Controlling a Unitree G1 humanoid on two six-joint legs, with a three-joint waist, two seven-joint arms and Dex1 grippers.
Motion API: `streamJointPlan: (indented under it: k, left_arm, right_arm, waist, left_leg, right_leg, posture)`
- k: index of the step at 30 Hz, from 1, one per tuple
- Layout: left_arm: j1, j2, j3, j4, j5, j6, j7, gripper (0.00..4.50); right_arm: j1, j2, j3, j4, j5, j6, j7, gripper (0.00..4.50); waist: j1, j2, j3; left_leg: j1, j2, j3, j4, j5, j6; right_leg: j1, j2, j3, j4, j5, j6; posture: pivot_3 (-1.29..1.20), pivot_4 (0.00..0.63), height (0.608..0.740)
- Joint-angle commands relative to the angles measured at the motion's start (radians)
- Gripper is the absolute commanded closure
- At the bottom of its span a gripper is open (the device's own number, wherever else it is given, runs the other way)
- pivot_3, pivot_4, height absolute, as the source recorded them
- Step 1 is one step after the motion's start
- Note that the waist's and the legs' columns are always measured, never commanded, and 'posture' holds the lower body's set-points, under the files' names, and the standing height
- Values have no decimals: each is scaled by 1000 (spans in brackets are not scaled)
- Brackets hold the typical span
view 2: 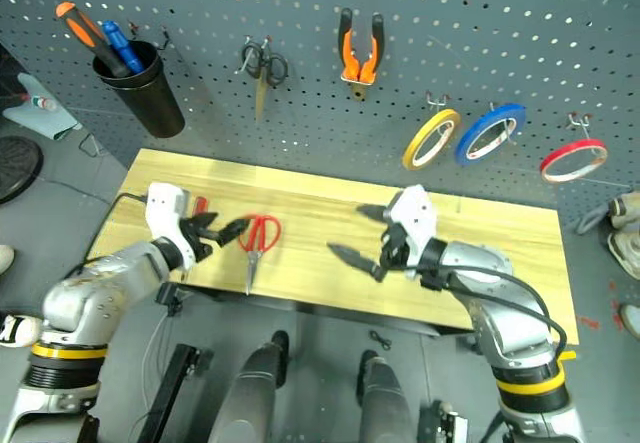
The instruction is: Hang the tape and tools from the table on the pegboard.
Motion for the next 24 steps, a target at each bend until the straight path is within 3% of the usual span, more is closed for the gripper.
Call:
streamJointPlan:
  k: [1,10,24]
  left_arm:
    - [17,-46,-17,-17,86,17,79,0]
    - [32,-163,-20,-64,237,155,251,0]
    - [33,-266,-13,21,354,265,265,0]
  right_arm:
    - [11,-29,8,-27,42,-42,86,29]
    - [26,-44,11,-16,50,-71,140,29]
    - [35,-31,15,-42,63,-45,104,29]
  waist:
    - [-14,-1,0]
    - [-53,-1,-1]
    - [-70,-1,0]
  left_leg:
    - [0,0,-1,0,0,0]
    - [0,1,-2,8,0,0]
    - [1,0,-2,10,0,0]
  right_leg:
    - [0,1,0,1,0,1]
    - [0,1,2,7,0,3]
    - [-1,1,4,11,-1,5]
  posture:
    - [31,313,740]
    - [-8,340,740]
    - [-45,366,740]
